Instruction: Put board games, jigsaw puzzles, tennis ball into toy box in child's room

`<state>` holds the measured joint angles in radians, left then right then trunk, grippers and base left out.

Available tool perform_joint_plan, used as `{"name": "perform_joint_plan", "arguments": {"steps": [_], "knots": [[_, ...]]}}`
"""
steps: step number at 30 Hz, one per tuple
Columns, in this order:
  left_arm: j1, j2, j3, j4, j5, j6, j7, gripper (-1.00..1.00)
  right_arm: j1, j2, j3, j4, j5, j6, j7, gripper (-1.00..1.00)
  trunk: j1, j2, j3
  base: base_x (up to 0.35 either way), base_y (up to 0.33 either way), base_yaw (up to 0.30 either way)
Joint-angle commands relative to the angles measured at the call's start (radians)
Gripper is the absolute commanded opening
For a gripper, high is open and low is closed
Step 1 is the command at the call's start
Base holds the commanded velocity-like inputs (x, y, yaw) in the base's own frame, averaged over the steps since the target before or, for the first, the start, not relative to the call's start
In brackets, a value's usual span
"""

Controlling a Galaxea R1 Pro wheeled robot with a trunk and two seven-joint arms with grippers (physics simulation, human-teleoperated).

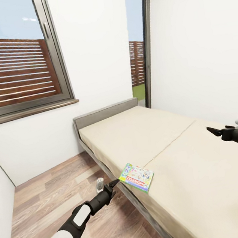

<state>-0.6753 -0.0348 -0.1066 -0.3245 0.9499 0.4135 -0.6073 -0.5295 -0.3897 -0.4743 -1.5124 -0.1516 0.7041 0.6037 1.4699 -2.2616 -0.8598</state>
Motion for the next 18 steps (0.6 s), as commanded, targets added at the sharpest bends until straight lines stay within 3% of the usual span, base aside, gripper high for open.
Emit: {"name": "perform_joint_plan", "arguments": {"steps": [1, 8, 18], "knots": [[-0.001, 0.0, -0.004, 0.0, 0.009, 0.006, 0.0, 1.0, -0.001, 0.0, -0.001, 0.0, -0.006, 0.008, 0.001, 1.0, 0.0, 0.0, -0.001, 0.0, 0.0, -0.276], [-0.001, 0.001, -0.003, 0.001, 0.01, 0.006, 0.0, 1.0, 0.001, 0.0, -0.001, -0.002, -0.006, 0.007, 0.001, 1.0, 0.0, 0.0, -0.001, 0.0, 0.0, -0.219], [-0.001, 0.001, -0.003, 0.001, 0.01, 0.005, 0.0, 1.0, 0.002, 0.0, -0.001, -0.005, -0.006, 0.007, 0.001, 1.0, 0.0, 0.0, -0.001, 0.0, 0.0, -0.07]]}}
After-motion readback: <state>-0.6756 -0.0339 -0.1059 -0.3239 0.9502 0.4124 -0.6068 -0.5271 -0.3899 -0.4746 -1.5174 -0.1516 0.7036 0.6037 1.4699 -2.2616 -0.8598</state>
